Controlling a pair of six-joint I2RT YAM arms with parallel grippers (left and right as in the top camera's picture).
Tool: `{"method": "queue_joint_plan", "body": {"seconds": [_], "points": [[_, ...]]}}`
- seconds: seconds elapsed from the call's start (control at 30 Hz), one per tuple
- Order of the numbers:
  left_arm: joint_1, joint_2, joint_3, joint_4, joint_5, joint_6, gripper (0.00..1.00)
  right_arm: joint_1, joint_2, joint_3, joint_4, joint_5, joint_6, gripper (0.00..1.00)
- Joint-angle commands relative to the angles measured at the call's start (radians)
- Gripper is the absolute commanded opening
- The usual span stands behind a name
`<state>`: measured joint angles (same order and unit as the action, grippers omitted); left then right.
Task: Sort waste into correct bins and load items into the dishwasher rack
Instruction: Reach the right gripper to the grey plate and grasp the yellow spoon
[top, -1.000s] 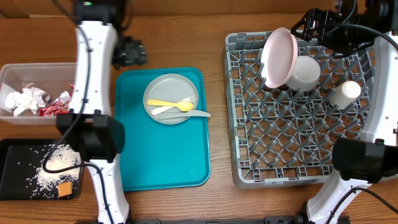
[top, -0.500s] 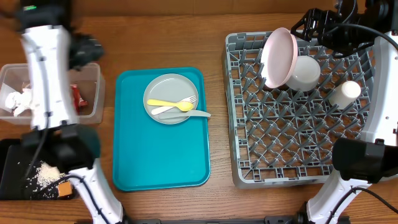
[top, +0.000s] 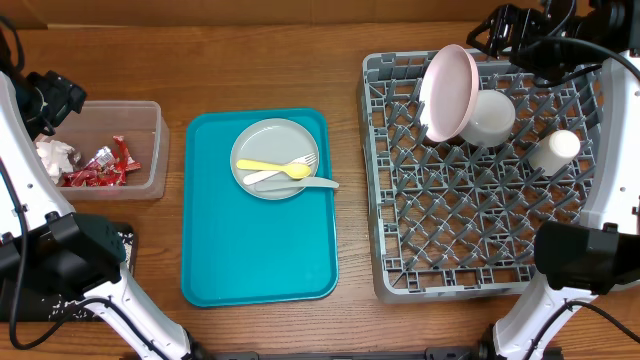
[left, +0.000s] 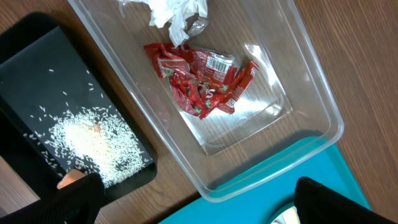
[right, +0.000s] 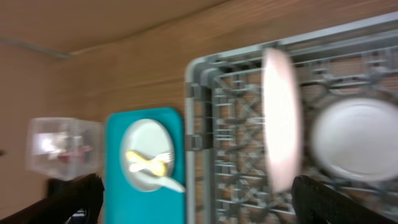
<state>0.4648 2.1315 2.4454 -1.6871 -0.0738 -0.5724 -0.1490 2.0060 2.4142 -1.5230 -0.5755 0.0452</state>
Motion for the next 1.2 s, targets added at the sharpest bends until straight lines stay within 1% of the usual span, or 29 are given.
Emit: {"method": "queue_joint_plan", "body": {"seconds": [0.0,0.03,0.1,0.23,0.3,0.4,0.47,0.53,0.57,0.6,0.77,0.87,1.0,1.17], "points": [[-0.003,-0.029,0.010,-0.002,0.012,0.053,1.00,0.010,0.004,0.020,0.015,-0.216,-0.003,1.00],[-0.003,-0.029,0.010,-0.002,0.012,0.053,1.00,0.045,0.004,0.020,0.014,-0.239,-0.047,1.00],[-0.003,-0.029,0.010,-0.002,0.012,0.053,1.00,0.118,0.004,0.020,0.011,-0.167,-0.056,1.00],[-0.007,-0.029,0.010,-0.002,0.012,0.053,1.00,0.352,0.006,0.020,0.040,0.126,-0.053,1.00],[-0.007,-0.029,0.010,-0.002,0.012,0.053,1.00,0.463,0.006,0.020,0.082,0.245,-0.053,1.00],[-0.007,-0.029,0.010,-0.002,0.012,0.053,1.00,0.620,0.006,0.020,0.214,0.497,-0.053,1.00],[-0.007,-0.029,0.010,-0.002,0.012,0.053,1.00,0.673,0.013,0.020,0.283,0.540,-0.060,1.00],[-0.007,-0.029,0.010,-0.002,0.013,0.053,1.00,0.725,0.030,0.020,0.338,0.537,-0.136,1.00],[-0.007,-0.029,0.010,-0.002,0.013,0.053,1.00,0.758,0.052,0.020,0.353,0.537,-0.202,1.00],[-0.007,-0.029,0.010,-0.002,0.013,0.053,1.00,0.777,0.074,0.020,0.356,0.537,-0.235,1.00],[-0.007,-0.029,0.010,-0.002,0.012,0.053,1.00,0.822,0.207,0.018,0.362,0.537,-0.265,1.00],[-0.007,-0.029,0.010,-0.002,0.013,0.053,1.00,0.830,0.290,0.018,0.362,0.438,-0.348,1.00],[-0.007,-0.029,0.010,-0.002,0.013,0.053,1.00,0.842,0.385,0.013,0.331,0.228,-0.486,1.00],[-0.007,-0.029,0.010,-0.002,0.012,0.053,1.00,0.856,0.455,0.013,0.272,0.218,-0.557,0.99]]}}
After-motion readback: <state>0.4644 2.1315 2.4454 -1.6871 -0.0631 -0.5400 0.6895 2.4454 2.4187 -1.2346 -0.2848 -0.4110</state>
